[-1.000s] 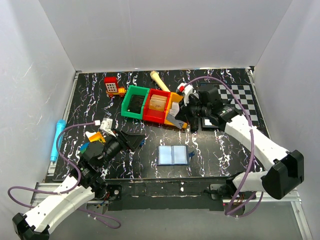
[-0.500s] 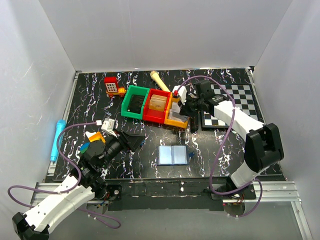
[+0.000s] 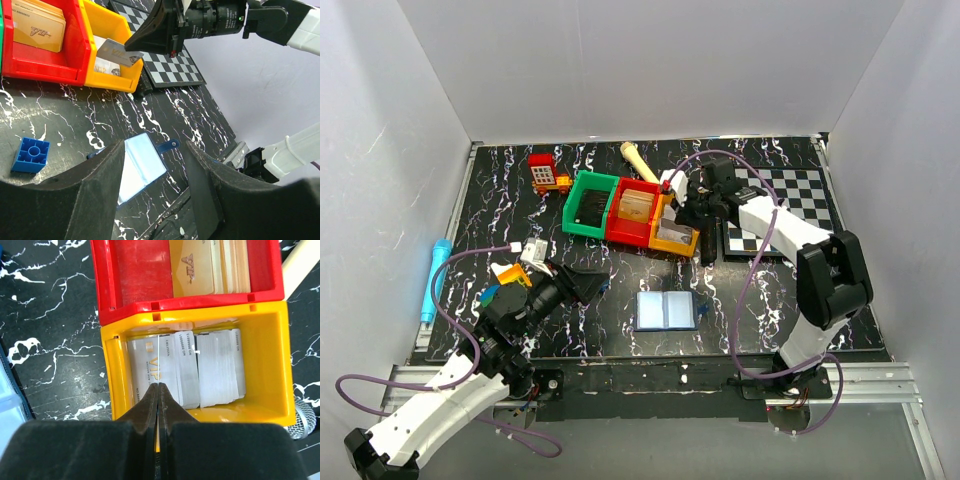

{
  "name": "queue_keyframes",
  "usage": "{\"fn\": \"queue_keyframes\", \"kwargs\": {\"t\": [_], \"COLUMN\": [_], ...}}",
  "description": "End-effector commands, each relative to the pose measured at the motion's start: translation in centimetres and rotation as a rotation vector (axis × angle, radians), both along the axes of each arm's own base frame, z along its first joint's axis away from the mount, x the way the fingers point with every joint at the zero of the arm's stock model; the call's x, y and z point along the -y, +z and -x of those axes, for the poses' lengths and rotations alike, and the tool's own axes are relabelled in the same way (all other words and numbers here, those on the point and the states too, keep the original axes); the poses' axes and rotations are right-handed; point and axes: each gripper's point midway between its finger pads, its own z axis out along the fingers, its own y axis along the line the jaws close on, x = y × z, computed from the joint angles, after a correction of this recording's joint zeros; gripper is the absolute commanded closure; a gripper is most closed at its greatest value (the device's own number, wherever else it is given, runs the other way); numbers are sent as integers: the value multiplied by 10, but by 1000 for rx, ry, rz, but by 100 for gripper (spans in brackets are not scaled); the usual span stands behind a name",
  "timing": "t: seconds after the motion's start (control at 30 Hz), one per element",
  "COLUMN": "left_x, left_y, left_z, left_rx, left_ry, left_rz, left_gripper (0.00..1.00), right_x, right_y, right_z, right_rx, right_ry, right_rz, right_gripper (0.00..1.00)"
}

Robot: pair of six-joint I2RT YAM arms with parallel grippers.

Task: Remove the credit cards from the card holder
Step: Place the credit card in the storage box.

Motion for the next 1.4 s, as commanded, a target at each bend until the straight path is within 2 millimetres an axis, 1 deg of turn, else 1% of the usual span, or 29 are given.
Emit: {"fn": "queue_keyframes", "kwargs": {"t": [0.0, 0.13, 0.3, 0.37, 0.4, 0.47, 0.53, 0.73, 0.93, 1.03, 1.2, 1.23, 1.37], "left_x": [-2, 1, 3, 4, 7, 8, 9, 10, 10, 11, 13, 14, 15], "left_y": [-4, -7, -10, -11, -12, -13, -14, -15, -21, -23, -23, -16, -17], "left_z": [-2, -3, -5, -6, -3, -3, -3, -4, -3, -3, -4, -5, -5], "left_rx": [1, -7, -14, -15, -21, -25, -27, -32, -44, -50, -55, -36, -38], "left_ry": [12, 3, 1, 1, -27, -30, -30, -32, -36, -39, -46, -45, -47], "left_rz": [-17, -27, -33, -31, -30, -31, -33, -33, -42, -47, -50, -33, -37], "left_gripper": [50, 51, 51, 51, 51, 51, 51, 51, 51, 51, 52, 52, 52], "right_x": [-8, -11, -14, -17, -18, -20, -19, -27, -27, -27, -24, -22, -19], "right_y": [11, 2, -10, -11, -11, -14, -20, -24, -28, -29, -30, -31, -34], "right_z": [-13, -13, -8, -5, -6, -5, -3, 2, 8, 7, 0, -1, -9], "right_rx": [39, 5, -39, -50, -46, -56, -84, -129, -151, -153, -154, -151, -150], "right_ry": [20, 17, 32, 45, 47, 56, 64, 77, 79, 70, 25, 13, -28], "right_rz": [-23, -27, -21, -18, -14, 6, 44, 63, 75, 81, 101, 107, 126], "right_gripper": [99, 99, 99, 99, 99, 99, 99, 99, 99, 99, 99, 99, 99]}}
